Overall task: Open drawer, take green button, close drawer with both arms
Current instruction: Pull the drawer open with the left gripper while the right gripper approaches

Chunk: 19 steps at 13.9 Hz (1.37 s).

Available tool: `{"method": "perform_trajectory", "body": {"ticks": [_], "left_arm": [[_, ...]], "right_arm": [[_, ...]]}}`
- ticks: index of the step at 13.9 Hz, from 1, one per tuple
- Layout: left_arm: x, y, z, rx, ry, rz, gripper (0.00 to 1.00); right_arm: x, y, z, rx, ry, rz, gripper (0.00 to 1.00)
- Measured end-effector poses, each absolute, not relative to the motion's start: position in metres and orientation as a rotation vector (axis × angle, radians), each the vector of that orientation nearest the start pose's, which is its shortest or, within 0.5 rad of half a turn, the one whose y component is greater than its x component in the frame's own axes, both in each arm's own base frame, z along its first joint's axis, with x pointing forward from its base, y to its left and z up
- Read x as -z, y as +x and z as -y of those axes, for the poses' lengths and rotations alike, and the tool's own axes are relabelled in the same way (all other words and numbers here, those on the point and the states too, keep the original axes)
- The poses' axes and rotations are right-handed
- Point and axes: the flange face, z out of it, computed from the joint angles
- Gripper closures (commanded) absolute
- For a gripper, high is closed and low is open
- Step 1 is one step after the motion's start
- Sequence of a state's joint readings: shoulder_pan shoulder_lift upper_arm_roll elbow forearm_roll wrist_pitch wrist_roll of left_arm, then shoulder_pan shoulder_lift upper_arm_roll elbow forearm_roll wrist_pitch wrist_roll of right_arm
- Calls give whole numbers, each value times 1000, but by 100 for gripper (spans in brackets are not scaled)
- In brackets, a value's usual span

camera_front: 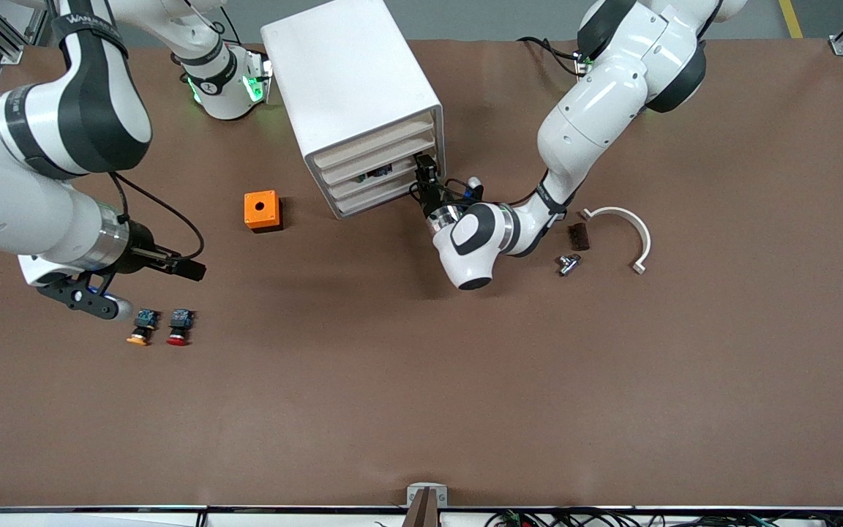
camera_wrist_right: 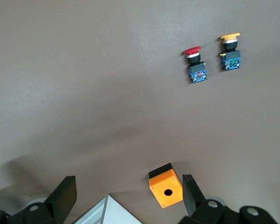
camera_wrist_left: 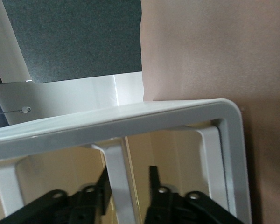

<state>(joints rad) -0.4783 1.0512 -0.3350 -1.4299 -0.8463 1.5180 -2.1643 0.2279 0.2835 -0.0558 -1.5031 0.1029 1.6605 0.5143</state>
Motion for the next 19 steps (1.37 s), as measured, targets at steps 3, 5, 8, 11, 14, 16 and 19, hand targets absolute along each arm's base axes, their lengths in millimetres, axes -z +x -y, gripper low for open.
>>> {"method": "perform_trajectory", "body": {"ticks": [3,5,8,11,14,16,19], "left_arm": [[-105,391,497,-1432,-1226,1521,88],[-106,391,497,-1433,-1225,1517,90],[-106,393,495,-1431,-1211,1522,90],[-107,405,486,-1446,-1199,1542,90],[-108,429,468,-1475,-1176,1584,90],[-110,449,453,-1495,-1163,1621,88],[-112,478,429,-1520,-1142,1681,87]], "right_arm": [[-496,621,-125,-229,-3042,-579,0],[-496,621,-127,-230,-3037,-614,0],[-496,619,-134,-232,-3029,-663,0],[-497,618,-139,-241,-3010,-697,0],[-497,618,-140,-243,-3006,-708,0],[-497,617,-143,-244,-3004,-715,0],[-497,615,-153,-246,-3001,-734,0]]}}
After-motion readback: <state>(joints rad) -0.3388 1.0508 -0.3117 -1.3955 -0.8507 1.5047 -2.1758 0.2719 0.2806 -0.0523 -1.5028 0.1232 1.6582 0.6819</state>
